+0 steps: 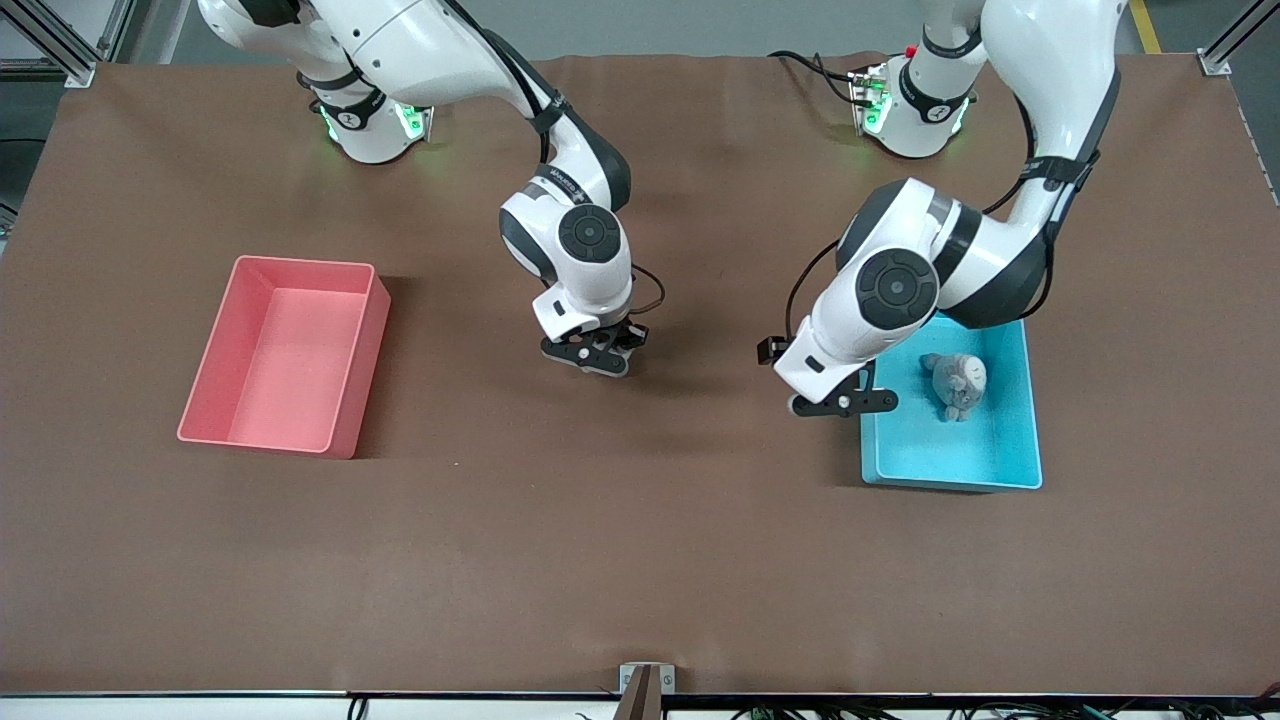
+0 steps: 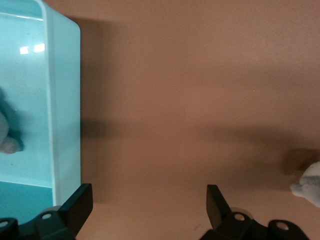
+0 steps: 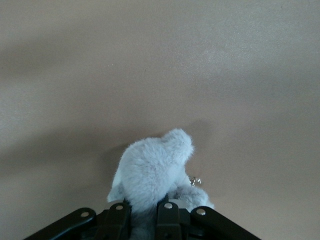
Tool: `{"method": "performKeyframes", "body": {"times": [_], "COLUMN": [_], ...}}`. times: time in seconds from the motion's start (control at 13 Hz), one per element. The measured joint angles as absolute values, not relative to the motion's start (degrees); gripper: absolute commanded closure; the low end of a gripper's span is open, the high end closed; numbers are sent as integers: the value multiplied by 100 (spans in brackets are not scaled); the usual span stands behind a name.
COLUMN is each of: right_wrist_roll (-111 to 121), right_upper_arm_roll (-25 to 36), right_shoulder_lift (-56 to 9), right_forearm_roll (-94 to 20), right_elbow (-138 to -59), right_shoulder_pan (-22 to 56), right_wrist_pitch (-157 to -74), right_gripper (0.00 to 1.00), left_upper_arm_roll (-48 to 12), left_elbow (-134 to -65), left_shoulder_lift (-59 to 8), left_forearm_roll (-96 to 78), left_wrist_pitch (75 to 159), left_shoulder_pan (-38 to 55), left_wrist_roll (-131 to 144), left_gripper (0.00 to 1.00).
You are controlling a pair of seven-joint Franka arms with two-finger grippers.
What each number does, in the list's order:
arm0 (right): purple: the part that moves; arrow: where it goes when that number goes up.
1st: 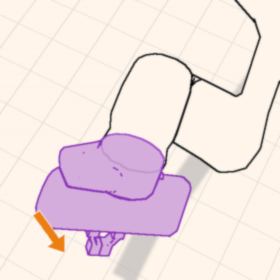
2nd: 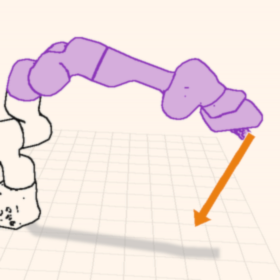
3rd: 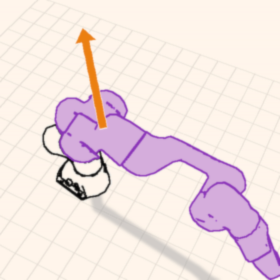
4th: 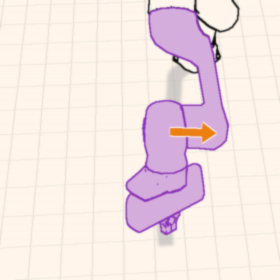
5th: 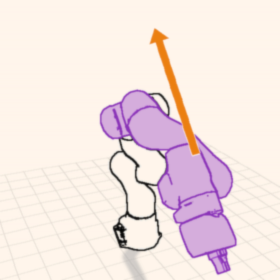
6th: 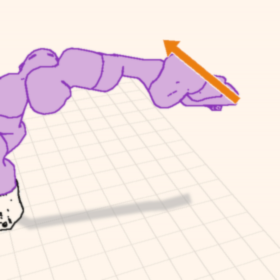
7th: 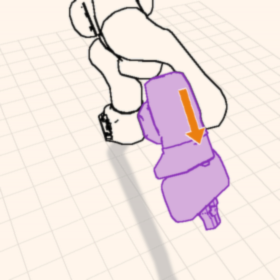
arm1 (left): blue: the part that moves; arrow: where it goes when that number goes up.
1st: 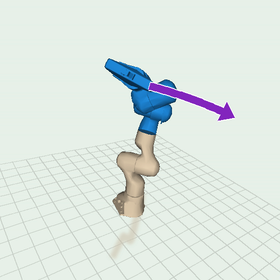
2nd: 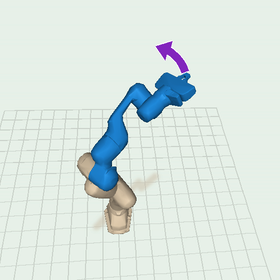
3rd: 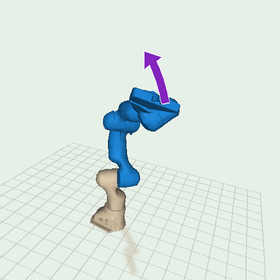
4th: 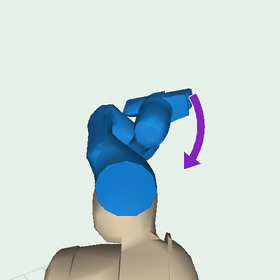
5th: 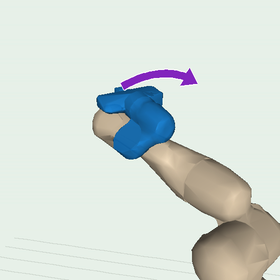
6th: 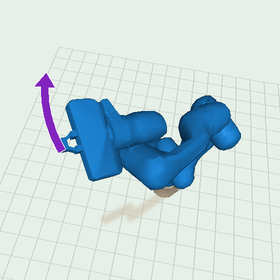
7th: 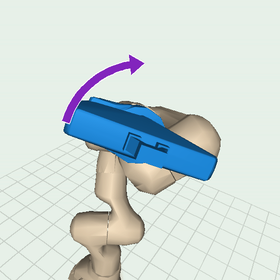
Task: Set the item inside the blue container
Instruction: 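Set the second Totoro on the table with the right gripper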
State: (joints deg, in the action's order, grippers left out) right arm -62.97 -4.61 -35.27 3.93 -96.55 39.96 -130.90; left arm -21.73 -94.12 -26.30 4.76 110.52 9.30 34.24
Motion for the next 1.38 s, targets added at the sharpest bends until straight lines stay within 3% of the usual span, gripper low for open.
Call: {"method": "performKeyframes", "body": {"times": [0.08,0.62,0.92,1.38], "right_wrist_roll": [-6297,-6460,-5798,-3040], "right_upper_arm_roll": [-459,-405,-364,-305], "right_shoulder_lift": [-3537,-3535,-3117,-1809], "right_forearm_roll": [393,384,387,-102], "right_elbow": [-9655,-9400,-9237,-9234], "right_shoulder_pan": [3996,3960,3542,1696], "right_wrist_pitch": [-13130,-13071,-12069,-10171], "right_gripper": [0,0,0,0], "left_upper_arm_roll": [-2166,-2155,-2166,-2183], "left_elbow": [-9386,-9328,-9328,-9161], "left_shoulder_lift": [-2689,-2750,-2837,-3255], "left_forearm_roll": [476,476,476,162], "left_wrist_pitch": [11113,11244,11500,12354], "left_shoulder_pan": [919,895,974,1511], "left_wrist_roll": [3425,3450,3647,4767], "left_gripper": [0,0,0,1]}}
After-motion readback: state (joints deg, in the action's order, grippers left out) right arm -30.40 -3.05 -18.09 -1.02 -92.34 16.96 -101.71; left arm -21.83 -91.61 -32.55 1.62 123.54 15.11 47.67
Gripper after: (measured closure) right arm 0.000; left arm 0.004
